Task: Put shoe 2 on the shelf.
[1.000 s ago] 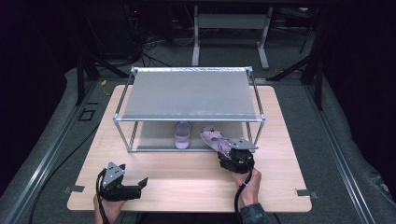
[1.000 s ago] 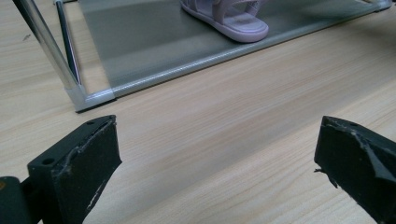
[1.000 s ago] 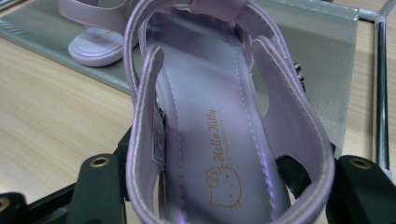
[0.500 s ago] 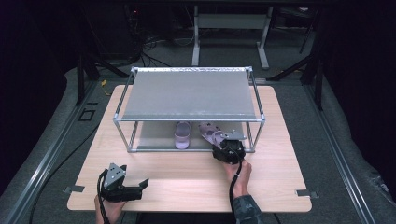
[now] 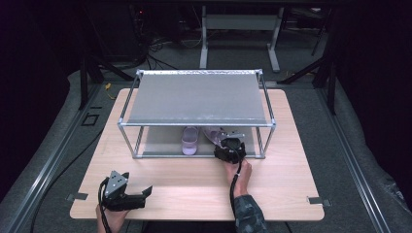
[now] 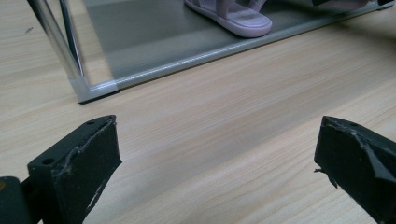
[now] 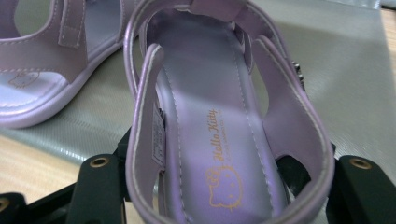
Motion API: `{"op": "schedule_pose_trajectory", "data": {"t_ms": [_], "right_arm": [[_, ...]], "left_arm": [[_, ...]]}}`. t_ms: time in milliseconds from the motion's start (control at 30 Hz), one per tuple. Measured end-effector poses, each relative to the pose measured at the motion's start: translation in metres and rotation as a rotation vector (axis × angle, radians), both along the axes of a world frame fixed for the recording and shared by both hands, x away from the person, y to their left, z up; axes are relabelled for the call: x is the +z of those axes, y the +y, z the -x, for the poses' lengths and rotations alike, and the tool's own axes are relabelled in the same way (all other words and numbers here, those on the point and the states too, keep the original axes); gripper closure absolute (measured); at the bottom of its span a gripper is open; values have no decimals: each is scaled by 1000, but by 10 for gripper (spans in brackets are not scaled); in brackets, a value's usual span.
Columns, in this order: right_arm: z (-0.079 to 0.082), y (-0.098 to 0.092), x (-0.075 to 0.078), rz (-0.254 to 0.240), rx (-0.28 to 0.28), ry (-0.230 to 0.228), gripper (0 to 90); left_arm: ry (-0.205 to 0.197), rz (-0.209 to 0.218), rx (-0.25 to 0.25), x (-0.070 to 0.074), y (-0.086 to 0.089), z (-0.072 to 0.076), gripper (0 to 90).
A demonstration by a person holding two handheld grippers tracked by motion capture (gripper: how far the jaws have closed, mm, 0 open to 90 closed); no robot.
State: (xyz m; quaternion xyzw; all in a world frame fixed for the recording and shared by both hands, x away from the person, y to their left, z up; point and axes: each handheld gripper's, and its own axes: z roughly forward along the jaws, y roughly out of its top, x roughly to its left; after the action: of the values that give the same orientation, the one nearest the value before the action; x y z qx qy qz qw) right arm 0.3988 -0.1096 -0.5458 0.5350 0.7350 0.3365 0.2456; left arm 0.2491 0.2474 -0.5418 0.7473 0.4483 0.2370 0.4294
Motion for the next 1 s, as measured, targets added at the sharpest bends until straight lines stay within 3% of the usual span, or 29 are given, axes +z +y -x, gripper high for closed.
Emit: {"op": "schedule_pose_trajectory", "data": {"t_ms": [67,133,233,300,400,567,733,833,900,1000], "right_arm": [[-5,4,-2,7,10,-6,368],[-8,7,-3,45,-23,-14,368],[-12,7,-6,4,-17,-14,368],[-14,7,-6,14,-22,-1,368],[-17,8,-8,16,-33,-23,367],[-24,14,-10,5,-45,-13,367],[-30,22,-15,30,-52,5,357],[-30,23,-14,40,-37,23,278],[-28,20,-11,13,-14,27,188],[-22,14,-3,-51,47,53,163]], "left_arm": [[0,3,5,0,2,0,0],[2,5,6,0,3,1,0],[4,4,8,-1,4,1,0],[6,3,6,-2,4,1,0],[6,4,3,-2,3,0,0],[5,3,4,-1,3,1,0],[3,4,3,-1,3,1,0],[3,2,-1,0,2,1,0],[5,-2,-4,1,2,1,0],[6,5,2,-1,3,1,0]]}}
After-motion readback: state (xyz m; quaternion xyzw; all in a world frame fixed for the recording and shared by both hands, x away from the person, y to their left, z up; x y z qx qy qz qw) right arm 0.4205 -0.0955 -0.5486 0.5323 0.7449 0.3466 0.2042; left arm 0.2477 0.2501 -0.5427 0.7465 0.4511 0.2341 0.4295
